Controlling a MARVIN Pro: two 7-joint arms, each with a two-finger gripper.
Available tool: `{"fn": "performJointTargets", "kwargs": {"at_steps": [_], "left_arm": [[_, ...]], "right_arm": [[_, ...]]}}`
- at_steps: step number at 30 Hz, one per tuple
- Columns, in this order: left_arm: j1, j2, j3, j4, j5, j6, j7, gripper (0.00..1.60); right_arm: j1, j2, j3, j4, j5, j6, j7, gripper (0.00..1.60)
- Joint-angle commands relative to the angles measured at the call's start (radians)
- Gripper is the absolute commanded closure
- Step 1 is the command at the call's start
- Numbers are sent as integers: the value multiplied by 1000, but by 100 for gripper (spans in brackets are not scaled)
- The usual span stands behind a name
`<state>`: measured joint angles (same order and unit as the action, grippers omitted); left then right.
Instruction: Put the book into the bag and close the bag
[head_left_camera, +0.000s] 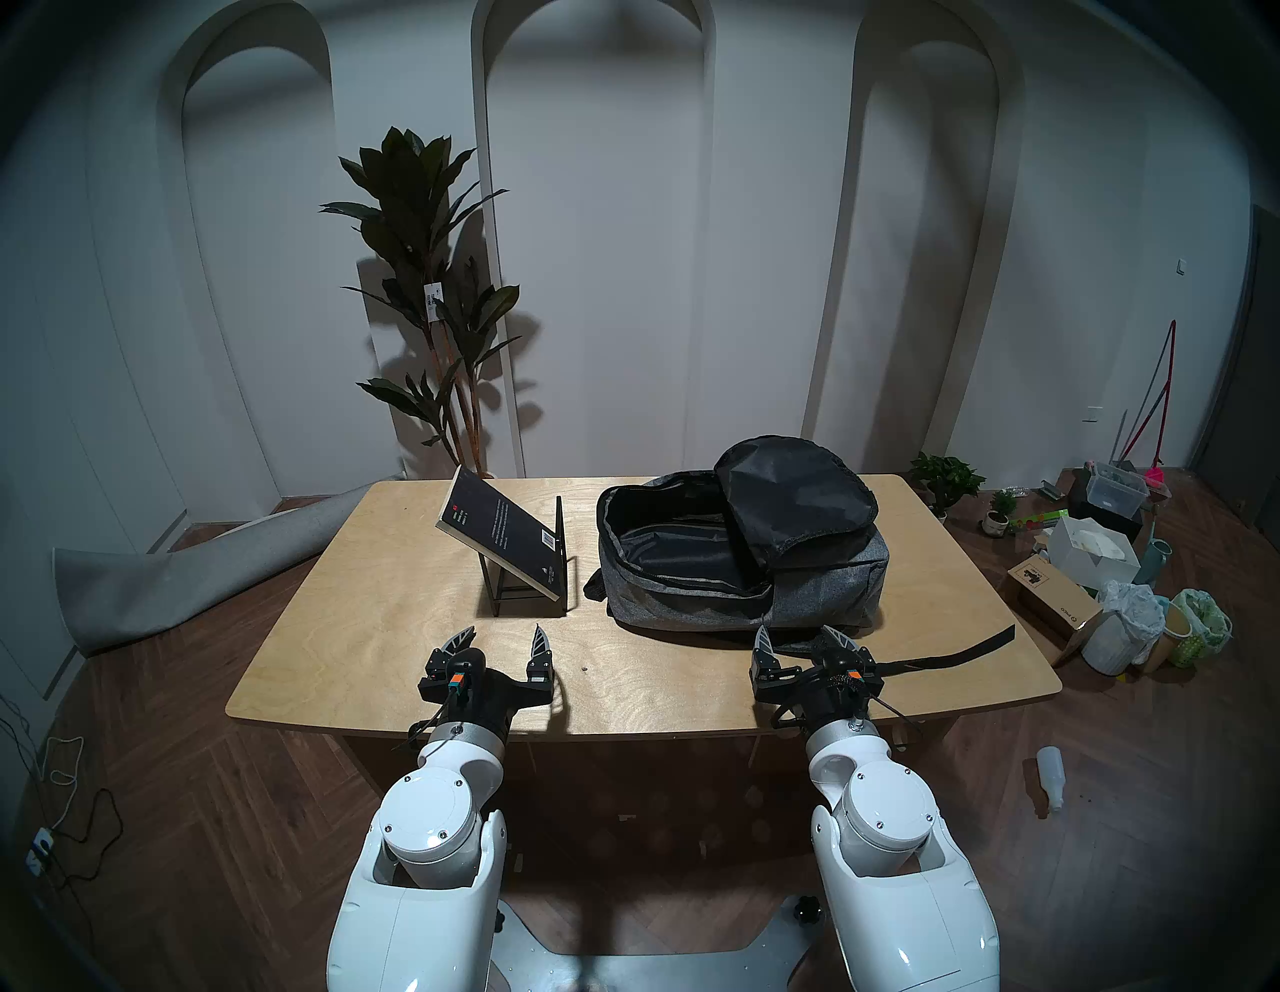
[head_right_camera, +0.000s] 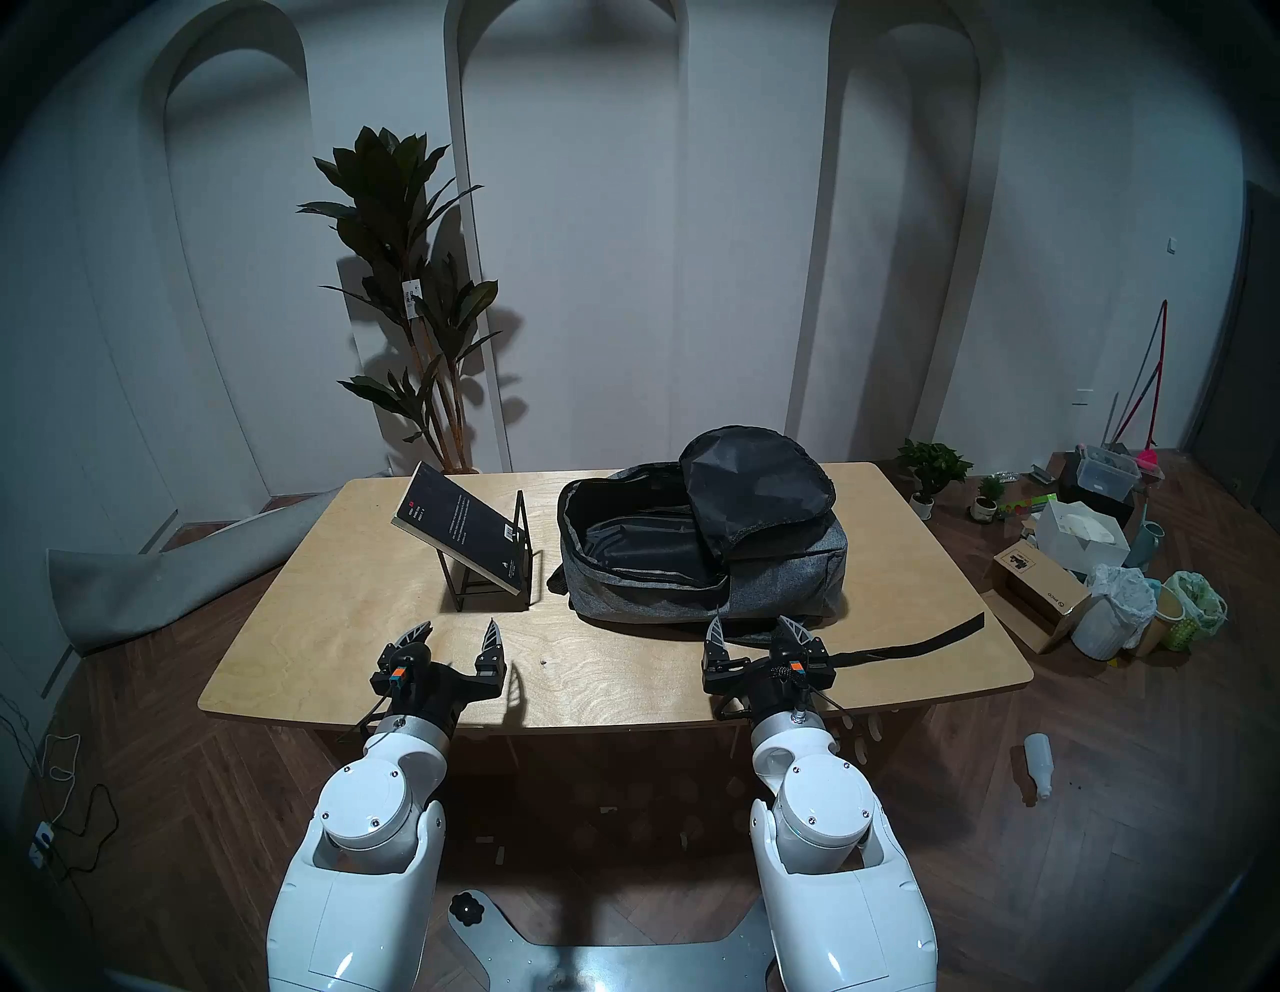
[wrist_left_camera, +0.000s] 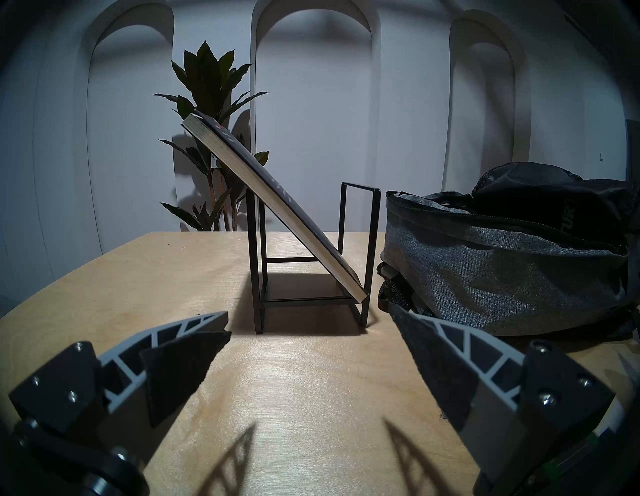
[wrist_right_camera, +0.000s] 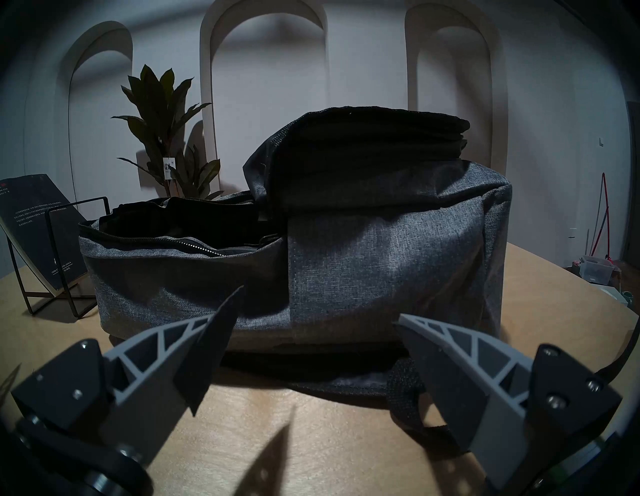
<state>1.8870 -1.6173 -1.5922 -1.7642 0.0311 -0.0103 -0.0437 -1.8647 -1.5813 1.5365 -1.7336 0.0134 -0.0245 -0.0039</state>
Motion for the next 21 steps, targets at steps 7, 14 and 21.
{"fn": "performJointTargets", "kwargs": {"at_steps": [7,14,21], "left_arm": [[25,-16,-52,-181,-207,8,-4,0],[19,-26,-89,-255,-321,21,-2,0],[-23,-25,-112,-312,-530,91,9,0]], "right_arm": [[0,21,34,-131,96,44,87,0],[43,24,61,-202,144,70,112,0],[117,28,102,-261,204,117,127,0]]}}
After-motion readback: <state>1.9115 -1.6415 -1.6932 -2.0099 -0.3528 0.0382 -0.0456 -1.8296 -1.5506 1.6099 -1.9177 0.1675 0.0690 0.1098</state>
